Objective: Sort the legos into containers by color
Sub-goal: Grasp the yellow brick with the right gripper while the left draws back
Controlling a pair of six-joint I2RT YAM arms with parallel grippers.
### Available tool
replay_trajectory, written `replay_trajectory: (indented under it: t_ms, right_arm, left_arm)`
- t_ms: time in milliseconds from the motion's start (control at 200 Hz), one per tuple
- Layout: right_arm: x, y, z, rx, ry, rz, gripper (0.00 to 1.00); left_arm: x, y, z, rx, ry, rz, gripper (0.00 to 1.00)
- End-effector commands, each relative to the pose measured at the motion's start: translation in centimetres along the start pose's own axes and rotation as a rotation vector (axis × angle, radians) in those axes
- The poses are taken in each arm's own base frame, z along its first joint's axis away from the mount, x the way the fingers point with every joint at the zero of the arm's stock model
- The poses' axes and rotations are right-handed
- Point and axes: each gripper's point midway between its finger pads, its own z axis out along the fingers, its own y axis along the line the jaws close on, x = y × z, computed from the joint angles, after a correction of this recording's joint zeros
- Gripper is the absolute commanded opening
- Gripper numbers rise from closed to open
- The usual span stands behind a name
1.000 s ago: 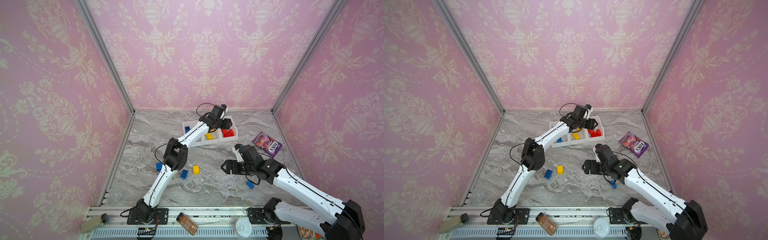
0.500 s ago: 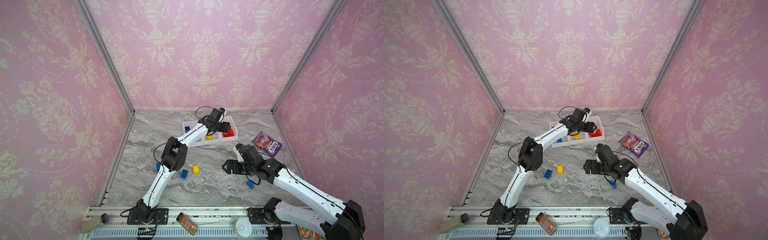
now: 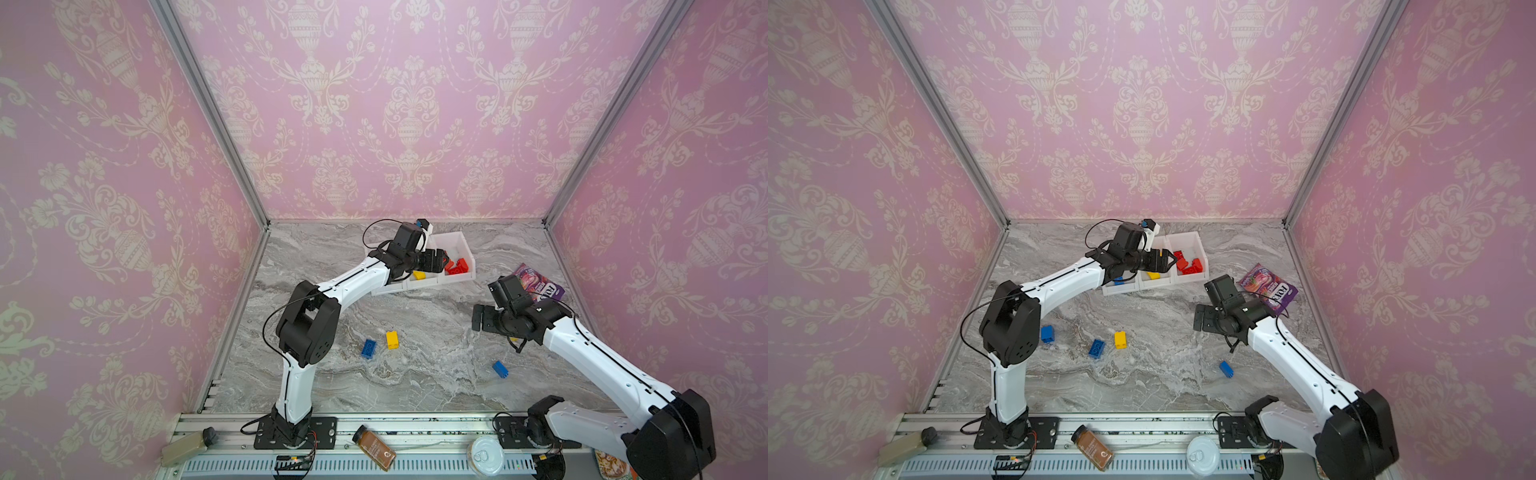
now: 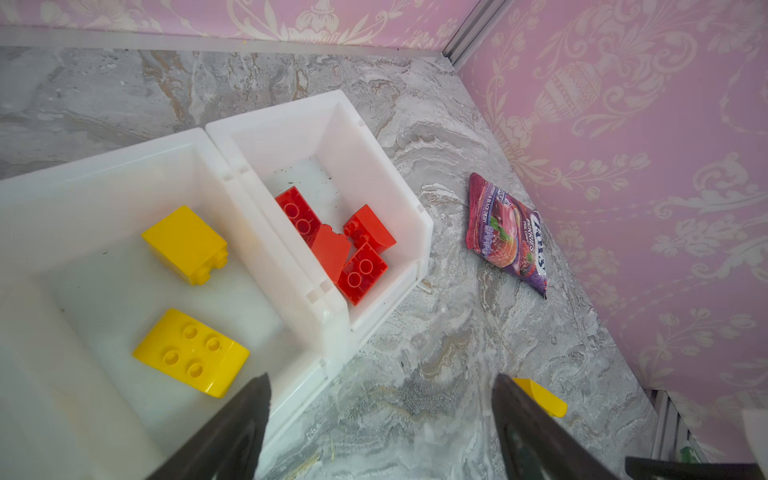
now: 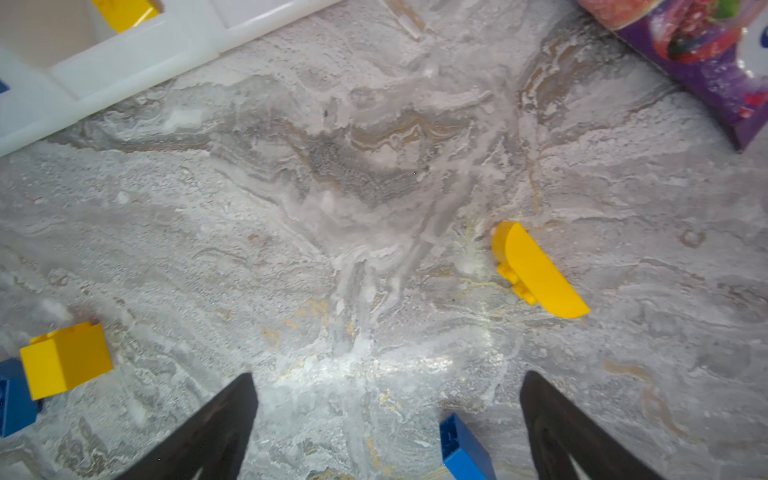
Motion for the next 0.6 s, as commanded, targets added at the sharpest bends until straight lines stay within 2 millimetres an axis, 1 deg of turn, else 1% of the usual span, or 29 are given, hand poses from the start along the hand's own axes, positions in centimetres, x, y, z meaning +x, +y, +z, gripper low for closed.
replay_trajectory:
  t_ms: [0,70,195,265,410,595]
  right_arm:
    - [-0.6,-2.8,0.1,0.085,-0.002,0.077,1.0]
    - [-1.1,-3.6,0.2,0.074,-0.018,0.131,1.0]
    - [-2.3,-4.6,0.4,0.079,-0.035,0.169,1.0]
    - [-2.6,-5.1,1.1,0.089,-0.017,0.182,1.0]
    - [-3.1,-5.3,2.6,0.078,0.01,0.204,1.0]
    - [-3.0,-6.0,4.7,0.119,0.064,0.144,1.0]
  left_arm:
    - [-0.7,-0.5,-2.8,0.03,-0.037,-0.018,0.89]
    - [-0.2,-0.4,-3.8,0.021,-0.033,-0.017,0.91]
    - [0.7,-0.3,-5.3,0.015,-0.027,-0.021,0.93]
    - [1.1,-0.2,-5.9,0.011,-0.023,-0.023,0.95]
    - [2.0,-0.1,-7.2,-0.002,-0.013,-0.02,0.96]
    - [2.6,0.2,-8.7,-0.013,-0.016,-0.019,0.98]
